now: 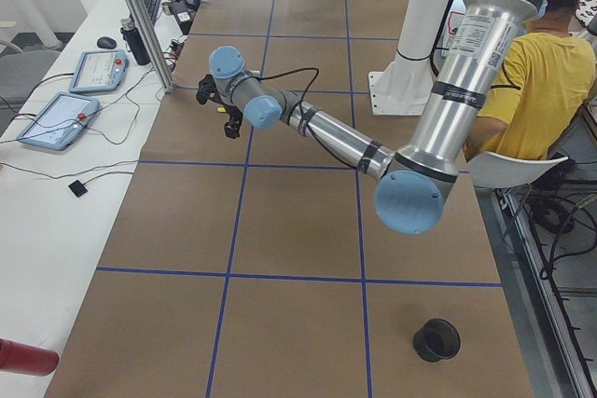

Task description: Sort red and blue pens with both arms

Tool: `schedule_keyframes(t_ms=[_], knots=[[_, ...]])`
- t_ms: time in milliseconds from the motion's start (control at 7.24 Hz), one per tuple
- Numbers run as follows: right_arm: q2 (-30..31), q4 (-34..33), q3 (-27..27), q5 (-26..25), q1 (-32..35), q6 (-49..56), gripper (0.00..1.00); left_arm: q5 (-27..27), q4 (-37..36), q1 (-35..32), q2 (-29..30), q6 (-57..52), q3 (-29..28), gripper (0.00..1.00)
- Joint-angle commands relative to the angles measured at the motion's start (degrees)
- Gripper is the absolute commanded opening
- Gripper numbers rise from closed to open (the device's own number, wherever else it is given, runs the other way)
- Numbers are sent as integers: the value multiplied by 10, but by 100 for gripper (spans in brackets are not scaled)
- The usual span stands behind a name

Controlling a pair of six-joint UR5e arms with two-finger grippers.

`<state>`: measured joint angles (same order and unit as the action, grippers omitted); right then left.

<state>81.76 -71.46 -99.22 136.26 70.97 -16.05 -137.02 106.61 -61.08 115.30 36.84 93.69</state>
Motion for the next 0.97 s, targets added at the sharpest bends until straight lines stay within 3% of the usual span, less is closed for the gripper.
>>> schedule_keyframes(t_ms=[0, 553, 829], knots=[[1, 0, 0, 0, 0, 0, 100, 73, 6, 74, 96, 66, -91, 100], [1, 0, 1, -1, 0, 0, 100, 81, 2, 108, 254, 123, -295, 100], [1, 0, 2, -1, -1, 1, 100, 152, 7, 141, 310, 157, -364, 100]])
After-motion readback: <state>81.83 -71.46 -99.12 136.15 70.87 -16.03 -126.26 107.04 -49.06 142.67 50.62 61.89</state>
